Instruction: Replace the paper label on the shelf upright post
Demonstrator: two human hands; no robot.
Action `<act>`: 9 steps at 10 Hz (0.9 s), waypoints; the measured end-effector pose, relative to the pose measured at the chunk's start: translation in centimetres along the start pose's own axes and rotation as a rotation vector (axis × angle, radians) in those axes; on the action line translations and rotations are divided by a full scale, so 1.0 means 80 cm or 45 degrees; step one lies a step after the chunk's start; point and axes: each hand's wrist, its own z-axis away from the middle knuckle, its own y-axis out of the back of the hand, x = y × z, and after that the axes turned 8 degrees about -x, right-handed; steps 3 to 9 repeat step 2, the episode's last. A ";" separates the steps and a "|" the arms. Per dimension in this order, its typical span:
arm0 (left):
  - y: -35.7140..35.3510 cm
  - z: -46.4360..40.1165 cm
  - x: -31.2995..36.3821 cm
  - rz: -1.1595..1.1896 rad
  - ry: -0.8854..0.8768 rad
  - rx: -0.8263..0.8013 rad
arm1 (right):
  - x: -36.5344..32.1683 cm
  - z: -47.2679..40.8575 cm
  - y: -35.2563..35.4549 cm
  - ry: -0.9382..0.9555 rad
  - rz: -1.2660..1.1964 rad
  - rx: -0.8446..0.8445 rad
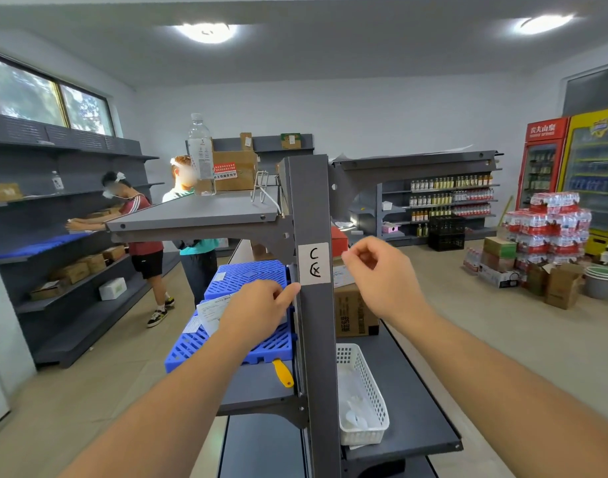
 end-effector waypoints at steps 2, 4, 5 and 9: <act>0.013 0.022 0.036 0.511 -0.059 -0.112 | -0.104 0.028 0.062 0.303 -0.358 0.086; 0.013 0.022 0.036 0.511 -0.059 -0.112 | -0.104 0.028 0.062 0.303 -0.358 0.086; 0.013 0.022 0.036 0.511 -0.059 -0.112 | -0.104 0.028 0.062 0.303 -0.358 0.086; 0.013 0.022 0.036 0.511 -0.059 -0.112 | -0.104 0.028 0.062 0.303 -0.358 0.086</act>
